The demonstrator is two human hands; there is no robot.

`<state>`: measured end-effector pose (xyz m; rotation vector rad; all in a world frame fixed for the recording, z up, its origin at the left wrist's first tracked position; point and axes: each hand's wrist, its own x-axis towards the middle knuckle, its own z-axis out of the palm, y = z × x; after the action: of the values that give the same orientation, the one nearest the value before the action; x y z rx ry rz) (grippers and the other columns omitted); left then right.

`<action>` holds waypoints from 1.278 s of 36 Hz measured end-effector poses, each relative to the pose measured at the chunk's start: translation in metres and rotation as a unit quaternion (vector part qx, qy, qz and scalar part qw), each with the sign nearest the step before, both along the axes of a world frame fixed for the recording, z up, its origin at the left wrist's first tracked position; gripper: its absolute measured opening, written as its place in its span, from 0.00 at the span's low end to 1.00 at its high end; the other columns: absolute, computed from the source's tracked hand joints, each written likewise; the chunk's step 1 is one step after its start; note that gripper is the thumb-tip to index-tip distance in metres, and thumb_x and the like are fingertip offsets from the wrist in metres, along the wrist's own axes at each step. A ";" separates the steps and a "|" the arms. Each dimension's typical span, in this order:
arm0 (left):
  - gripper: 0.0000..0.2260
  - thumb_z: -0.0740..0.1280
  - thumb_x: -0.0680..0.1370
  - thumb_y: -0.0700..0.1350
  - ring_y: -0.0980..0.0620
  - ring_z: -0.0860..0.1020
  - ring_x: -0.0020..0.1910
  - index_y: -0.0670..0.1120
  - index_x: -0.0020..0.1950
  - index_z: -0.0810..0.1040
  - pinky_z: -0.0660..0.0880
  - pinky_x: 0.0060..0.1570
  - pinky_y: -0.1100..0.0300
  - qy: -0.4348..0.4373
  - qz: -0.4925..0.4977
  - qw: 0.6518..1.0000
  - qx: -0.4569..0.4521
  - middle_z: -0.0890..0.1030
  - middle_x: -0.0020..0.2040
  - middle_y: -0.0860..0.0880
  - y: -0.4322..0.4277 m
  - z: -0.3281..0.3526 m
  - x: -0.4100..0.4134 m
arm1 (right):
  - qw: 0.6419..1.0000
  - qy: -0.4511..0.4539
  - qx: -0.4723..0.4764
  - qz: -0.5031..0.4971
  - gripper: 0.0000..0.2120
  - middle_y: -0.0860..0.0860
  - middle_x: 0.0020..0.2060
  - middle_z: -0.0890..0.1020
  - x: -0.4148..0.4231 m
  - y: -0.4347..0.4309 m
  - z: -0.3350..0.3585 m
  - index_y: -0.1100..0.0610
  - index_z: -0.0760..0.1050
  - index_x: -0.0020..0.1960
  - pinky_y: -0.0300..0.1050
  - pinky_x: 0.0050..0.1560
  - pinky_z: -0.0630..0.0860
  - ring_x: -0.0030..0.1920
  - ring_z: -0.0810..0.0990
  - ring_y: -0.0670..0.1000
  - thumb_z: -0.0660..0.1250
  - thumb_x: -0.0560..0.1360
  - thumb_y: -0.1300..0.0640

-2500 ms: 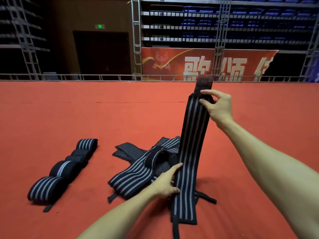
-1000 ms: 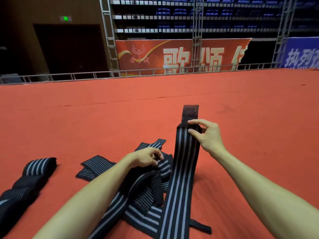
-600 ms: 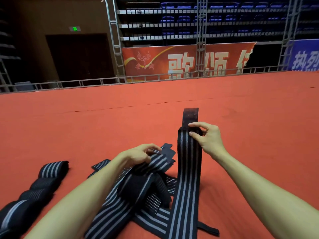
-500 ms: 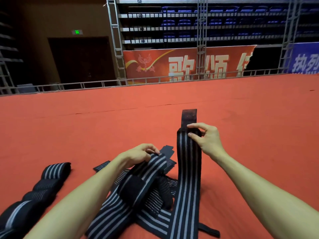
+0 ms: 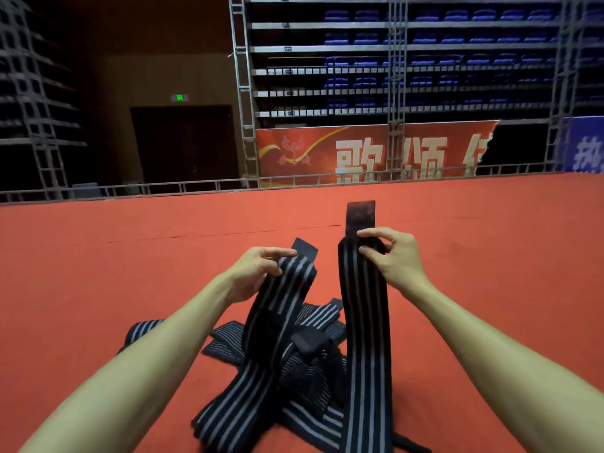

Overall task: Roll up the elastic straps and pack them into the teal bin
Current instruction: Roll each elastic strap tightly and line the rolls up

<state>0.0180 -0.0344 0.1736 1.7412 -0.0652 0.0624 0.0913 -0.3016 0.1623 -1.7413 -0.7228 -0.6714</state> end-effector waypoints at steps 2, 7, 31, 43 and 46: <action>0.16 0.61 0.77 0.26 0.52 0.77 0.42 0.41 0.59 0.80 0.75 0.36 0.68 -0.030 0.010 0.999 -0.008 0.79 0.48 0.46 -0.001 0.004 -0.006 | 1.000 -0.007 0.001 0.004 0.16 0.44 0.45 0.84 -0.006 0.005 0.006 0.50 0.83 0.50 0.45 0.57 0.78 0.50 0.82 0.42 0.74 0.70 0.69; 0.15 0.71 0.75 0.30 0.50 0.81 0.52 0.43 0.58 0.81 0.77 0.55 0.60 -0.117 0.089 0.978 0.151 0.82 0.56 0.48 0.001 0.007 -0.015 | 1.000 -0.017 0.005 0.019 0.16 0.44 0.46 0.84 -0.021 0.016 0.022 0.49 0.83 0.50 0.50 0.58 0.79 0.52 0.83 0.46 0.74 0.71 0.68; 0.13 0.71 0.74 0.36 0.64 0.76 0.41 0.48 0.56 0.84 0.73 0.48 0.66 -0.120 0.106 0.923 0.350 0.83 0.55 0.52 0.009 -0.040 -0.015 | 1.000 0.004 -0.006 0.016 0.17 0.42 0.46 0.84 -0.026 0.022 0.013 0.47 0.83 0.49 0.51 0.58 0.79 0.51 0.83 0.45 0.73 0.71 0.68; 0.19 0.66 0.76 0.29 0.50 0.79 0.57 0.50 0.59 0.82 0.78 0.58 0.52 -0.114 0.091 0.928 0.344 0.80 0.60 0.50 0.017 -0.014 -0.020 | 0.999 0.035 -0.004 0.039 0.19 0.43 0.46 0.85 -0.029 0.022 0.027 0.43 0.82 0.45 0.50 0.60 0.79 0.52 0.83 0.45 0.74 0.71 0.68; 0.19 0.66 0.75 0.29 0.49 0.78 0.59 0.46 0.62 0.81 0.76 0.60 0.54 -0.122 0.089 0.912 0.380 0.79 0.61 0.49 0.016 0.009 -0.028 | 0.998 0.044 -0.021 0.047 0.17 0.47 0.47 0.85 -0.032 0.019 0.048 0.48 0.83 0.48 0.49 0.59 0.79 0.50 0.83 0.45 0.74 0.70 0.69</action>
<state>-0.0103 -0.0188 0.1828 2.5105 -0.1264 0.4393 0.0591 -0.2828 0.2102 -1.7524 -0.7579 -0.5161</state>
